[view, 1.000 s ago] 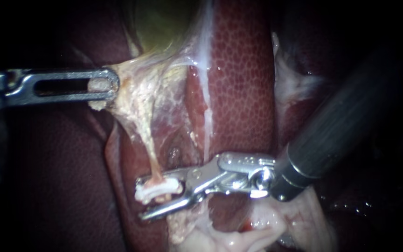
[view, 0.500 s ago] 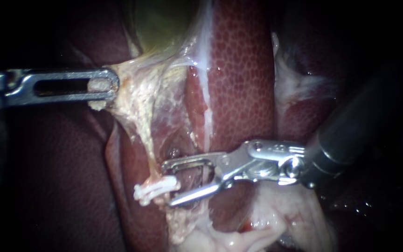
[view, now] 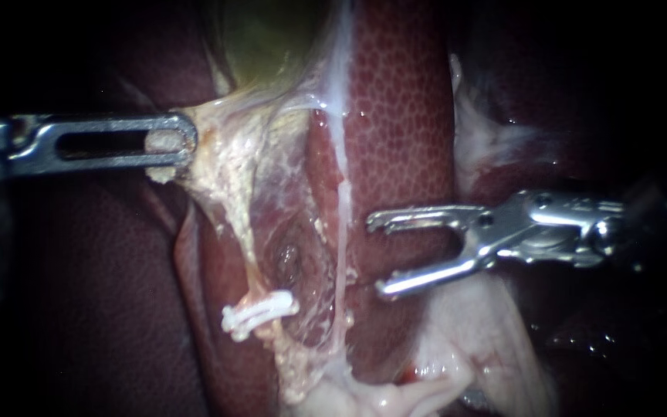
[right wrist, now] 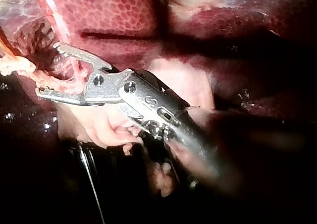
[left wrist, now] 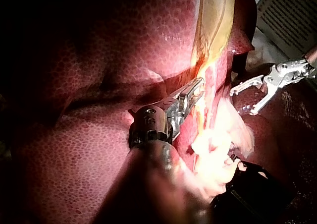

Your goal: Going back second clip left tube

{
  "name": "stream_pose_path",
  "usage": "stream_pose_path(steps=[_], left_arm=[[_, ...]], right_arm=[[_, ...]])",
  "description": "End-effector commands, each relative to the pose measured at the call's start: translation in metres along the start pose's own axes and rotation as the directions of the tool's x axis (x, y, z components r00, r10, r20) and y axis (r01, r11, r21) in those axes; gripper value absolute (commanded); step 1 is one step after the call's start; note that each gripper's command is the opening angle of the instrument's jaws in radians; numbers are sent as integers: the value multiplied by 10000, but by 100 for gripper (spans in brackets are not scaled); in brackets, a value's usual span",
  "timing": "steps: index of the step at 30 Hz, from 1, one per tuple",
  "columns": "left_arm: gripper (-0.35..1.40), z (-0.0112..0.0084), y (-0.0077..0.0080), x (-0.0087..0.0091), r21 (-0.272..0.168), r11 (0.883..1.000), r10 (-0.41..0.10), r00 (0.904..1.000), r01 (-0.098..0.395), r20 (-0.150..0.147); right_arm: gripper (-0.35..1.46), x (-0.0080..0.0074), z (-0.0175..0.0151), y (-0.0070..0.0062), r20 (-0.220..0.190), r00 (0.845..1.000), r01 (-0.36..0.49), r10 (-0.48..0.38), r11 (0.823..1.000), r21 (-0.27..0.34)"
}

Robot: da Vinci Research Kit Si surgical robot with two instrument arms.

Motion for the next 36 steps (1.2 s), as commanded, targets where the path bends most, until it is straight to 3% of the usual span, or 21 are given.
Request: stream_pose_path(steps=[1,9,13,18,25,36], left_arm=[[-35,2,1,1,-12,10000,1,10000,-1,5],[-35,13,3,5,-45,10000,23,10000,-23,45],[-35,27,4,12,-38,10000,53,9999,-53,102],[-35,49,9,24,-86,9999,111,9999,-112,-105],[-35,83,28,45,-134,9996,240,9987,-246,-456],[-35,96,31,52,-138,9995,273,9982,-280,-536]], right_arm=[[60,4,-5,-2,47,10000,5,-4,10000,-43],[60,24,-18,-16,165,9996,237,-235,9997,-85],[60,24,-17,-17,158,9996,232,-231,9997,-91],[60,23,-17,-17,158,9996,236,-235,9997,-92],[60,24,-14,-18,145,9996,248,-246,9996,-102],[60,26,-9,-19,117,9996,257,-256,9996,-118]])
